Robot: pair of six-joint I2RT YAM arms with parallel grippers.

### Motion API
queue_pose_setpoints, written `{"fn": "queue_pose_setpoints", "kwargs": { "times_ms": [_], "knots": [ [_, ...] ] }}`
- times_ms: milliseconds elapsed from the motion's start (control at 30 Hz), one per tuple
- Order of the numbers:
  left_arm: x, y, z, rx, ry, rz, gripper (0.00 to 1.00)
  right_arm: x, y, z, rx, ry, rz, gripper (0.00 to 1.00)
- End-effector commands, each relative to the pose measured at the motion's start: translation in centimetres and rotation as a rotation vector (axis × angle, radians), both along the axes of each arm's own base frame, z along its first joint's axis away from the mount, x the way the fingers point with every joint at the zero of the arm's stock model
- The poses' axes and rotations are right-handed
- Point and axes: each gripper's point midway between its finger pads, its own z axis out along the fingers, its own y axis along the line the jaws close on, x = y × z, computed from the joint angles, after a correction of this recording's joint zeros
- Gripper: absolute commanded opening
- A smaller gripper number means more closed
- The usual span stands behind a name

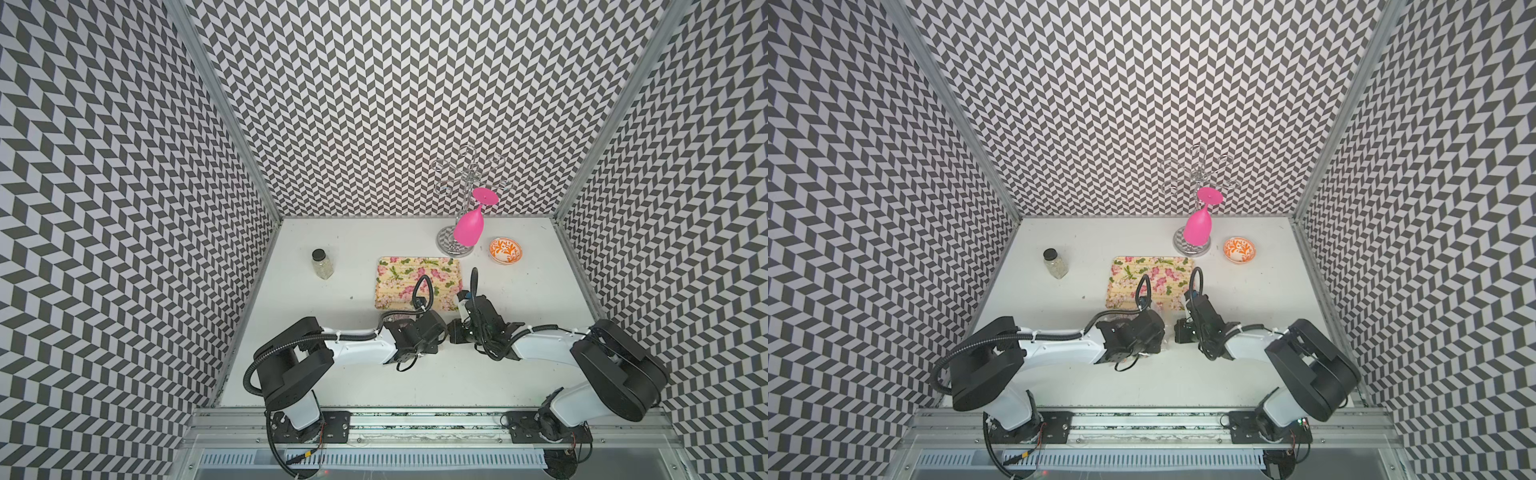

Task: Pour candies out of the ziploc bag
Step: Open the ziploc bag at the center of the board.

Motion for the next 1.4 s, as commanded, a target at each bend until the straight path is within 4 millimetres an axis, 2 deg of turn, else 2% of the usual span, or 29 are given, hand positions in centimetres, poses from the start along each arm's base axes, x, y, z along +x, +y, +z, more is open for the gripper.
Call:
{"fn": "queue_pose_setpoints", "kwargs": {
  "times_ms": [0, 133, 267, 467, 733, 933, 1100, 1233, 1367],
  "knots": [
    [0.5, 1.3, 0.9, 0.013, -0.03, 0.05, 0.0, 0.2, -1.2, -0.1, -0.036, -0.019, -0.048, 0.0],
    [0.7, 1.7, 2.5, 0.015, -0.054, 0.057, 0.0, 0.2, -1.6, -0.2, -0.055, -0.02, -0.06, 0.0],
    [1.0, 2.6, 5.3, 0.029, -0.099, 0.071, 0.0, 0.1, -2.0, -0.2, -0.066, -0.02, -0.067, 0.0],
    [1.2, 2.6, 8.2, 0.004, -0.143, 0.054, 0.0, -0.4, -1.3, 0.3, -0.032, -0.012, -0.03, 0.0],
    [1.2, 1.3, 9.0, -0.018, -0.164, -0.015, 0.0, -1.1, -0.6, 2.2, 0.003, -0.027, 0.032, 0.0],
    [1.0, 0.4, 8.5, -0.017, -0.156, -0.047, 0.0, -1.0, -0.5, 5.5, 0.017, -0.089, 0.06, 0.0],
    [0.8, 0.0, 8.2, -0.021, -0.15, -0.058, 0.0, -1.0, -0.3, 9.0, 0.044, -0.134, 0.073, 0.32],
    [0.6, -0.6, 8.1, -0.041, -0.143, -0.083, 0.0, -1.2, -0.4, 11.1, 0.071, -0.151, 0.063, 0.43],
    [0.0, -2.8, 8.5, -0.08, -0.135, -0.156, 0.0, -1.4, -0.7, 12.3, 0.096, -0.155, 0.035, 0.45]
  ]
}}
